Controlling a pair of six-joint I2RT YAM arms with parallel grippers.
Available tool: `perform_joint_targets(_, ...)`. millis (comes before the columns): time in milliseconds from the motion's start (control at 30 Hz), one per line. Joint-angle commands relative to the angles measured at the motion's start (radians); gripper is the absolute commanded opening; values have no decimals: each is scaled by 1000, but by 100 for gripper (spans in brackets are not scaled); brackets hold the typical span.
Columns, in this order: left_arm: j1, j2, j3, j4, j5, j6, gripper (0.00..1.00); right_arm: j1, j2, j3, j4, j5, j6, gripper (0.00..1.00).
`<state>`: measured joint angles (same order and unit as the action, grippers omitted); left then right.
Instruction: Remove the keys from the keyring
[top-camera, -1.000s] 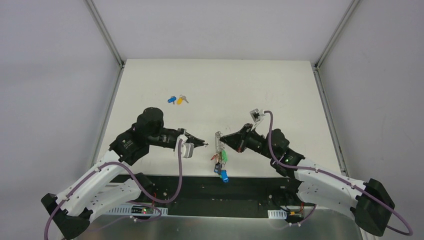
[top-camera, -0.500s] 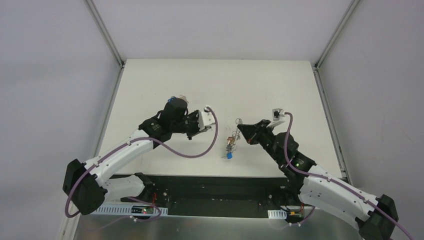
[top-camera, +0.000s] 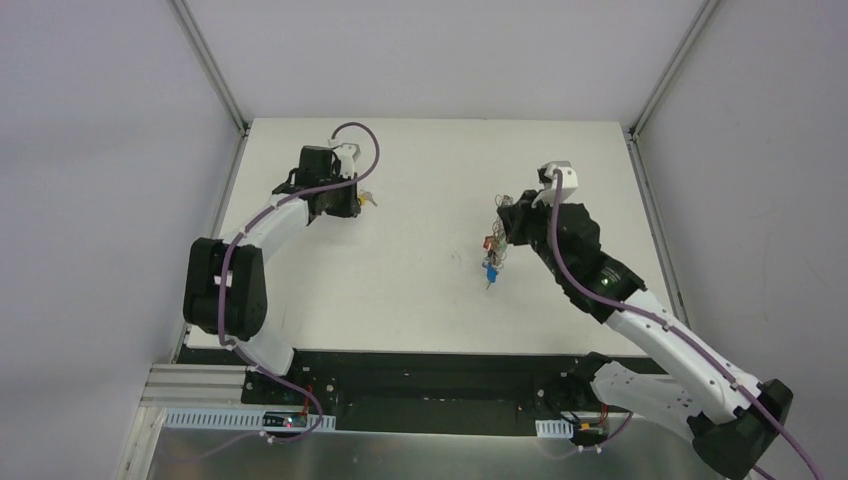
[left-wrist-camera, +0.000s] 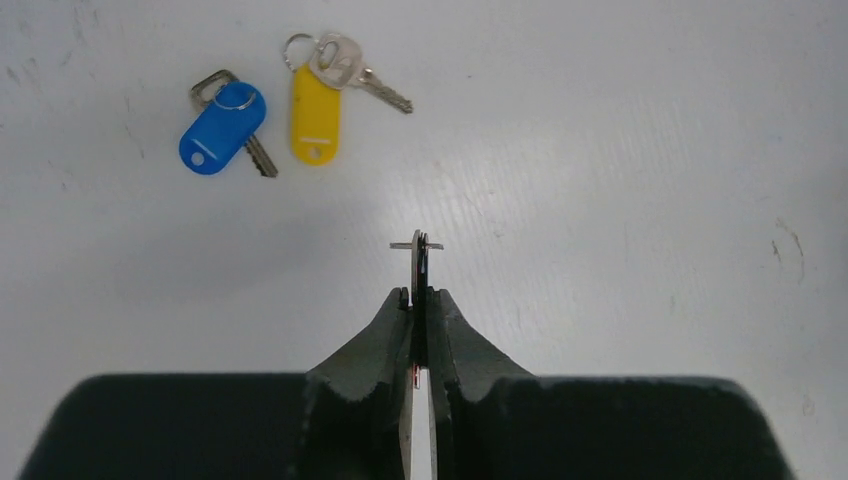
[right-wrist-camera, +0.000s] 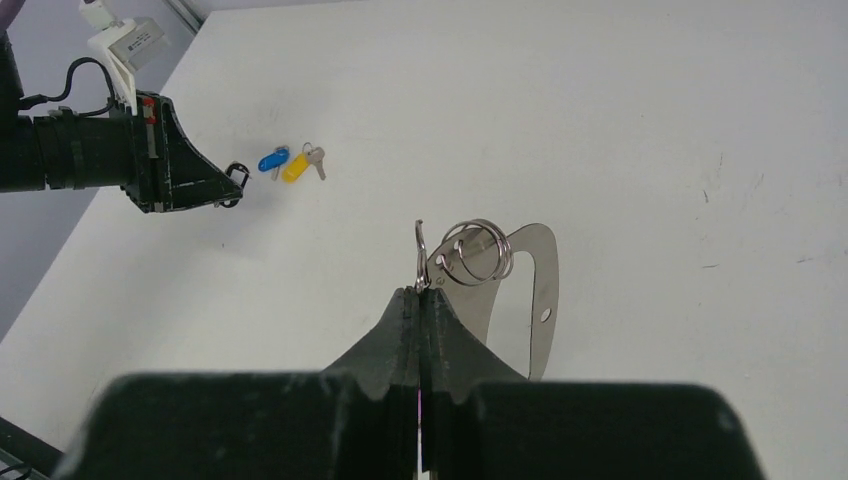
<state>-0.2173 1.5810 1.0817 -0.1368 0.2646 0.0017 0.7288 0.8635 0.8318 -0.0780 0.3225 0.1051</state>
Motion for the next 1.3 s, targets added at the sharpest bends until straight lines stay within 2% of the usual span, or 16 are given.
perform_joint_targets(0, 57, 87, 73, -3, 35, -109, 10, -67, 129, 158, -17, -101, -64, 0)
perform_joint_targets(133, 98, 136, 90, -3, 23, -123, 25, -143, 260, 253, -7, -190, -41, 0)
perform_joint_targets(233, 107, 122, 86, -2, 11, -132, 52, -198, 363, 320, -4, -254, -14, 0)
perform_joint_targets(367, 107, 48, 53, 11, 5, -145, 76, -258, 487, 402, -31, -311, 33, 0)
perform_joint_targets(567, 105, -72, 31, 22, 12, -196, 98, -307, 708, 533, 84, -434, 116, 0)
perform_joint_targets(767, 105, -135, 10, 48, 7, -223, 99, -337, 998, 797, 324, -513, 304, 0)
perform_joint_targets(800, 105, -145, 2, 55, 7, -220, 99, -343, 1031, 810, 415, -510, 341, 3)
perform_joint_targets(833, 105, -155, -2, 59, 4, -217, 99, -348, 1061, 806, 539, -484, 383, 28)
perform_joint_targets(900, 105, -173, -5, 62, -5, -214, 99, -350, 1113, 790, 727, -347, 468, 88)
perform_joint_targets(933, 105, -178, -7, 63, -7, -217, 99, -351, 1134, 782, 800, -285, 472, 98)
perform_joint_targets(1000, 105, -182, -5, 68, -27, -242, 99, -352, 1130, 755, 846, -247, 412, 99)
perform_joint_targets(1067, 105, -192, 1, 77, -37, -275, 99, -353, 1079, 716, 775, -211, 377, 99)
perform_joint_targets(1200, 104, -235, 0, 118, -47, -397, 99, -368, 904, 533, 692, -164, 389, 99)
perform_joint_targets(1267, 104, -261, 6, 127, -38, -456, 99, -383, 772, 448, 592, -177, 413, 99)
